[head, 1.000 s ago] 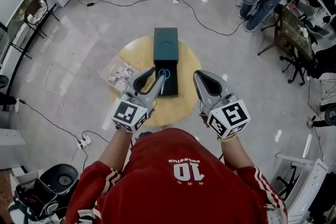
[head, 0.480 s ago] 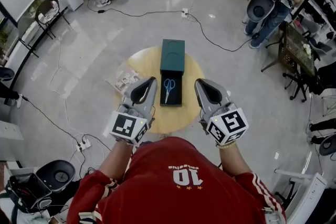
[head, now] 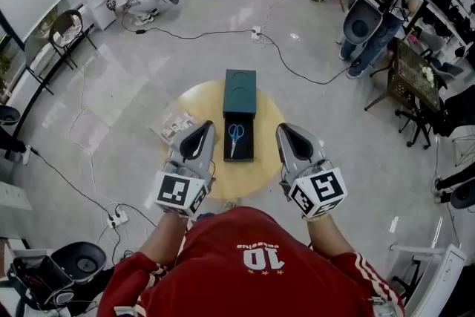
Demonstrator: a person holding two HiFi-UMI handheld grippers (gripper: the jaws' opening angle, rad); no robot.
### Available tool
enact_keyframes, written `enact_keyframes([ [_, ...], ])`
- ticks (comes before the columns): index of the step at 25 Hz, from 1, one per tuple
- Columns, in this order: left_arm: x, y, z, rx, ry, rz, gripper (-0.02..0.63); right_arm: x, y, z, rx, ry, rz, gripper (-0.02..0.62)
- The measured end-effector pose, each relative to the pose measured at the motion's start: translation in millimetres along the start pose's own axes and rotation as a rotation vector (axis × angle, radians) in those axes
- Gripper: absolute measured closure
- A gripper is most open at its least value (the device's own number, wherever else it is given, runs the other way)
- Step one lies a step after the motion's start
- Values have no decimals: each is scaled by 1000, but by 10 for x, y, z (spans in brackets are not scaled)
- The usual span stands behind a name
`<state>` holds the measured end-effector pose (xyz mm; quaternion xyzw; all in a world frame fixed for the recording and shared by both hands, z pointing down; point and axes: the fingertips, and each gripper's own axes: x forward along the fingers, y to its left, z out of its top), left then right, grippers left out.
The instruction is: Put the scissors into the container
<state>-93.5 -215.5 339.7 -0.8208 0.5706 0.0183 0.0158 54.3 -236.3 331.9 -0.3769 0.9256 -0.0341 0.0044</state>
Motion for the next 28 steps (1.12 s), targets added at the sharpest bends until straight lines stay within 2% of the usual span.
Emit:
enact_keyframes([
  [10, -94, 111, -98, -33, 14, 39, 604, -66, 110, -41, -15, -6, -19, 606],
  [28, -132, -49, -1, -39, 19, 24, 604, -238, 107, 82, 4, -22, -34, 606],
])
